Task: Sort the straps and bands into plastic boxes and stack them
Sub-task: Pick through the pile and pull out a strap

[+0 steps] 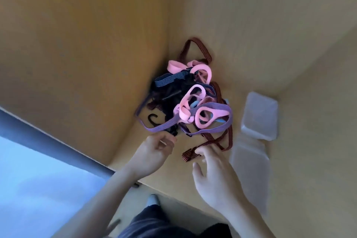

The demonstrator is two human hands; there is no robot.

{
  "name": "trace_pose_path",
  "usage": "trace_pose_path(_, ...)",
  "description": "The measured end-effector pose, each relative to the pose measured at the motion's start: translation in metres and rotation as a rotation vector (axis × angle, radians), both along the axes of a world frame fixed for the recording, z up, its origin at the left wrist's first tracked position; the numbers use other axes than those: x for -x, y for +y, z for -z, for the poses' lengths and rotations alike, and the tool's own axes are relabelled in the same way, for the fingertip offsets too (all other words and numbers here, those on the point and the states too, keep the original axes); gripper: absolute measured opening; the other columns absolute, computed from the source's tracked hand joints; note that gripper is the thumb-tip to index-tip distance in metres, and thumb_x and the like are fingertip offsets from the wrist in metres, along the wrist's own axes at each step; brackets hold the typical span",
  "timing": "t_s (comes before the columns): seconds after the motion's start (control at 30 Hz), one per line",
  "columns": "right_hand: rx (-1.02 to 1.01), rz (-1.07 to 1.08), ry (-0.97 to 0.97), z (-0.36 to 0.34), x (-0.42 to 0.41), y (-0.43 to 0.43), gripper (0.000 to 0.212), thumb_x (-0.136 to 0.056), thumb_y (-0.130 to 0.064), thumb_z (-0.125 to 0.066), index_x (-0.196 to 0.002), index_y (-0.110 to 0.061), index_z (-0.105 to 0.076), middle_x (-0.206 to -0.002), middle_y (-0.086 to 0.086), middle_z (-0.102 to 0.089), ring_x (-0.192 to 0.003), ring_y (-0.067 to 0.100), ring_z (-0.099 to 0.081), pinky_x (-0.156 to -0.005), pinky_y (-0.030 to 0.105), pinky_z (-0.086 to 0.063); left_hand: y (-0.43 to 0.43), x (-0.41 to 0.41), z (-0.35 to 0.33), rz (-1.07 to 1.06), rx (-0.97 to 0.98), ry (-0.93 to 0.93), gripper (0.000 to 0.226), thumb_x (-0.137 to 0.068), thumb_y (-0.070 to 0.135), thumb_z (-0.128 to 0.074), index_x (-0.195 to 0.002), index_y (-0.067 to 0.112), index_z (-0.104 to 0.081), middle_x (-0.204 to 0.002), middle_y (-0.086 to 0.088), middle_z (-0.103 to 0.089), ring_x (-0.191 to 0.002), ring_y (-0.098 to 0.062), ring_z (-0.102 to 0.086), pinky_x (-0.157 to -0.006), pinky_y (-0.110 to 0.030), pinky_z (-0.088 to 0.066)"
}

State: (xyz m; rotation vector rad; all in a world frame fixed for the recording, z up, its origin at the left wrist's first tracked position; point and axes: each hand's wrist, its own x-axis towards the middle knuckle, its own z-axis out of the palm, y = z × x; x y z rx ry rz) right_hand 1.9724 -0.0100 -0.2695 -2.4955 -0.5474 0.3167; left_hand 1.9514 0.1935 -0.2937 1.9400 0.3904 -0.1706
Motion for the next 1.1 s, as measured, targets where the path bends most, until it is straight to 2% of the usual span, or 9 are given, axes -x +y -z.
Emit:
trace_pose_path(0.2,-0.008,0.164,0.013,0.005,-0.004,-0.009,0.015,-0.093,-0.027,-0.059,-0.108,-0.027,-0.059,-0.106,-0.019,-0.053,-0.096,0.002,-0.052,-0.082,0.024,-0.047,0.005,-0.033,0.001,0.097,-0.041,-0.054,0.021,-0.081,0.028,-0.050,-0.092,0.034,-0.066,-0.090,0.020,-0.066,-0.087,-0.008,-0.063,-0.080,-0.025,-0.051)
trace_pose_path(0.3,-0.030,0.221,0.008,0.007,-0.010,-0.010,0.012,-0.093,-0.027,-0.059,-0.105,-0.027,-0.060,-0.101,-0.018,-0.054,-0.095,0.002,-0.054,-0.082,0.024,-0.047,0.009,-0.042,0.008,0.069,-0.146,-0.141,0.028,-0.084,0.014,-0.055,-0.091,0.039,-0.062,-0.093,0.019,-0.064,-0.088,-0.004,-0.060,-0.074,-0.012,-0.043)
trace_pose_path(0.4,-0.075,0.273,-0.008,0.007,-0.012,-0.011,0.009,-0.092,-0.024,-0.061,-0.100,-0.027,-0.061,-0.097,-0.018,-0.056,-0.092,0.002,-0.055,-0.080,0.026,-0.048,0.017,-0.054,0.023,0.100,-0.677,-0.326,0.031,-0.075,0.019,-0.060,-0.106,0.022,-0.063,-0.107,0.005,-0.060,-0.101,-0.020,-0.053,-0.084,-0.035,-0.047)
trace_pose_path(0.47,-0.088,0.291,-0.003,0.010,-0.013,-0.014,0.009,-0.090,-0.022,-0.062,-0.096,-0.028,-0.060,-0.094,-0.018,-0.057,-0.089,0.003,-0.056,-0.078,0.026,-0.049,0.021,-0.066,0.031,0.150,-0.895,-0.224,0.047,-0.076,0.032,-0.068,-0.118,0.014,-0.057,-0.110,-0.003,-0.058,-0.106,-0.030,-0.052,-0.084,-0.044,-0.045)
trace_pose_path(0.6,-0.092,0.259,0.038,0.012,-0.018,-0.021,0.007,-0.090,-0.021,-0.062,-0.095,-0.026,-0.063,-0.093,-0.018,-0.059,-0.090,0.003,-0.058,-0.079,0.028,-0.051,0.016,-0.081,0.041,0.160,-0.756,0.120,0.035,-0.094,0.044,-0.058,-0.109,0.016,-0.044,-0.098,-0.007,-0.061,-0.090,-0.031,-0.061,-0.064,-0.035,-0.041)
trace_pose_path(0.73,-0.196,0.238,0.100,0.010,-0.041,-0.027,0.011,-0.089,-0.015,-0.066,-0.093,-0.026,-0.067,-0.090,-0.017,-0.065,-0.089,0.001,-0.062,-0.079,0.026,-0.052,0.011,-0.077,0.031,0.099,-0.729,0.024,0.018,-0.094,0.038,-0.058,-0.093,0.022,-0.049,-0.085,0.003,-0.056,-0.084,-0.028,-0.059,-0.061,-0.032,-0.038)
trace_pose_path(0.9,-0.413,0.213,0.239,-0.002,-0.066,-0.022,0.023,-0.090,-0.005,-0.064,-0.088,-0.026,-0.071,-0.089,-0.016,-0.072,-0.086,0.005,-0.067,-0.077,0.022,-0.053,0.012,-0.053,-0.005,0.036,-0.605,-0.122,0.012,-0.089,0.033,-0.069,-0.090,0.026,-0.059,-0.072,0.010,-0.056,-0.065,-0.014,-0.047,-0.059,-0.032,-0.039)
trace_pose_path(1.03,-0.661,0.183,0.439,-0.001,-0.059,-0.011,0.026,-0.093,0.003,-0.061,-0.087,-0.020,-0.072,-0.090,-0.006,-0.075,-0.083,0.015,-0.071,-0.078,0.031,-0.056,0.001,-0.031,-0.034,0.034,-0.610,-0.206,0.008,-0.087,0.029,-0.071,-0.091,0.024,-0.065,-0.077,0.011,-0.061,-0.072,-0.014,-0.053,-0.067,-0.031,-0.045)
trace_pose_path(1.1,-0.744,0.143,0.460,0.002,-0.050,-0.004,0.022,-0.091,-0.001,-0.063,-0.091,-0.021,-0.071,-0.095,-0.004,-0.073,-0.082,0.019,-0.071,-0.075,0.027,-0.055,-0.008,-0.022,-0.043,0.016,-0.615,-0.229,0.009,-0.086,0.028,-0.070,-0.093,0.023,-0.067,-0.082,0.013,-0.064,-0.077,-0.014,-0.057,-0.073,-0.030,-0.048)
